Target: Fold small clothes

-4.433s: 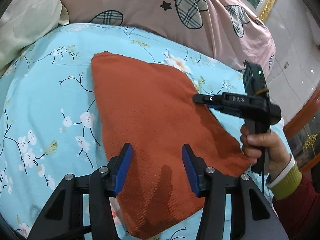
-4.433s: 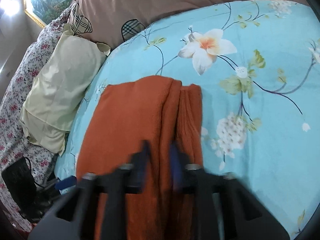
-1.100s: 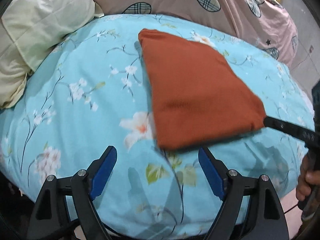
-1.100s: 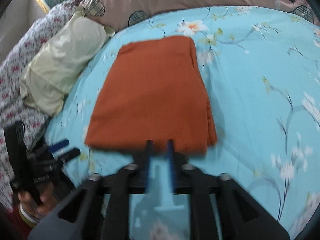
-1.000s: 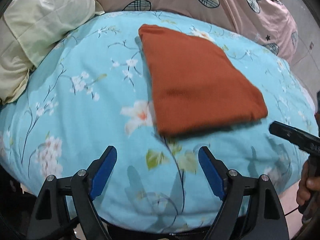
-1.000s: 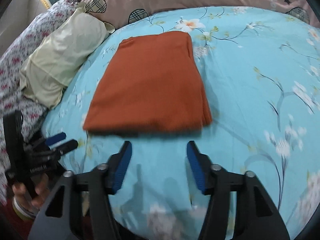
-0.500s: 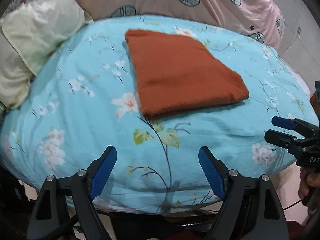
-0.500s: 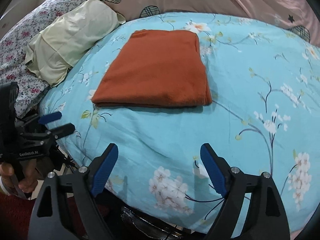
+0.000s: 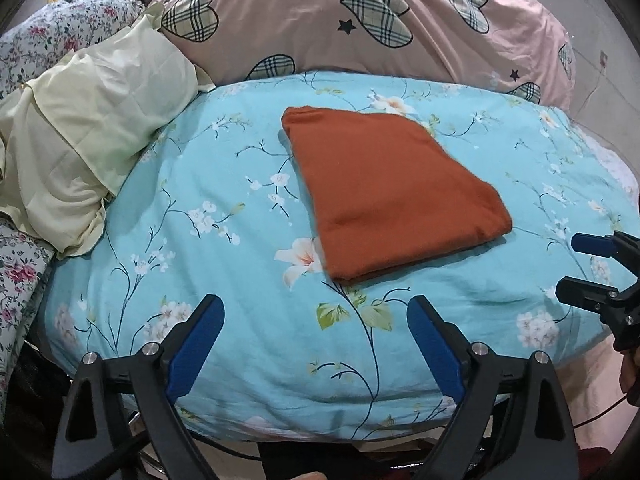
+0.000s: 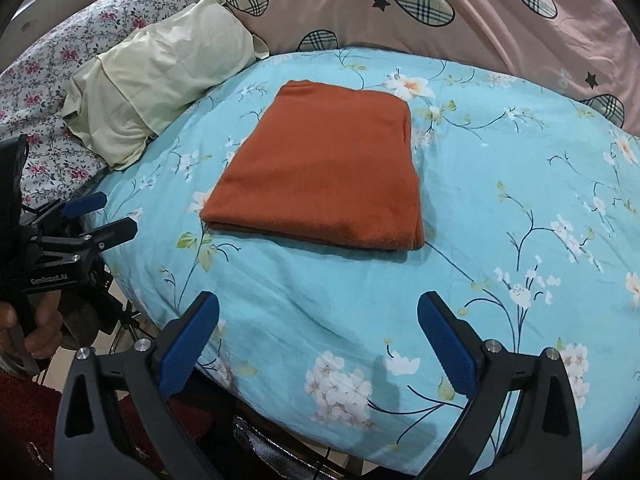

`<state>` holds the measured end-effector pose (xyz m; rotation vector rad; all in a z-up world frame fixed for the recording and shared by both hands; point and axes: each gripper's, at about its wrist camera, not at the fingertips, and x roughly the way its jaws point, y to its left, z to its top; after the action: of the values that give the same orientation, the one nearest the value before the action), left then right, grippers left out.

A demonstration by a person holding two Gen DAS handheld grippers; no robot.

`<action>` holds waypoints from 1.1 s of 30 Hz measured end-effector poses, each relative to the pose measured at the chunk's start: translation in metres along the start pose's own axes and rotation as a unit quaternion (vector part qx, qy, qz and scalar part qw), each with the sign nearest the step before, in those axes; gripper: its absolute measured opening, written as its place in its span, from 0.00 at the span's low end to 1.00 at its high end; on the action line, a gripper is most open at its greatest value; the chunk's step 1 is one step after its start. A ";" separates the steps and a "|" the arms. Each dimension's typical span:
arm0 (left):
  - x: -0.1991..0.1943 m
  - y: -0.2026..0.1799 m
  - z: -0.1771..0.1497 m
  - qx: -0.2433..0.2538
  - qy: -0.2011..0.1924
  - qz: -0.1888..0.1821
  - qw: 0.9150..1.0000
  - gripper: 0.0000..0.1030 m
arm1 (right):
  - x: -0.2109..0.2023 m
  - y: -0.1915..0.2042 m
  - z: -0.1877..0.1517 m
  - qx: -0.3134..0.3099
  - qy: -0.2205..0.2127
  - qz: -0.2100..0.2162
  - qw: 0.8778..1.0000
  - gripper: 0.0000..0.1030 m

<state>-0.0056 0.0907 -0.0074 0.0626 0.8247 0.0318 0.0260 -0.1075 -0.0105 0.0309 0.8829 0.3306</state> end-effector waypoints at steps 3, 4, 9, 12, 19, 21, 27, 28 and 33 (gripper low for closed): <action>0.010 -0.003 -0.001 0.003 0.012 0.006 1.000 0.91 | 0.008 -0.001 -0.002 0.007 0.007 0.002 1.000 0.97; 0.011 -0.004 -0.002 0.003 0.014 0.009 1.000 0.91 | 0.011 -0.001 -0.002 0.009 0.010 0.005 1.000 0.97; 0.021 -0.008 0.000 0.005 0.026 0.020 0.999 0.91 | 0.014 0.002 0.002 0.004 0.012 0.010 1.000 0.97; 0.021 -0.007 0.008 0.006 0.024 0.032 0.999 0.91 | 0.010 0.003 0.007 -0.001 0.004 0.008 1.000 0.97; 0.020 -0.006 0.021 0.006 0.025 0.052 0.998 0.91 | 0.004 -0.002 0.015 0.005 -0.002 -0.002 1.000 0.97; 0.018 -0.007 0.022 0.008 0.024 0.052 0.998 0.91 | 0.003 -0.003 0.015 0.006 -0.003 -0.004 1.000 0.97; 0.018 -0.008 0.022 0.011 0.025 0.054 0.998 0.91 | 0.006 -0.002 0.015 0.008 0.001 -0.004 1.000 0.97; 0.018 -0.008 0.022 0.011 0.026 0.054 0.998 0.91 | 0.007 -0.002 0.015 0.007 0.002 -0.004 1.000 0.97; 0.020 -0.009 0.021 0.011 0.028 0.058 0.998 0.91 | 0.011 -0.001 0.014 0.007 0.007 -0.004 1.000 0.97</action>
<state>0.0239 0.0816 -0.0086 0.1309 0.8769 0.1334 0.0433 -0.1038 -0.0095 0.0370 0.8997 0.3175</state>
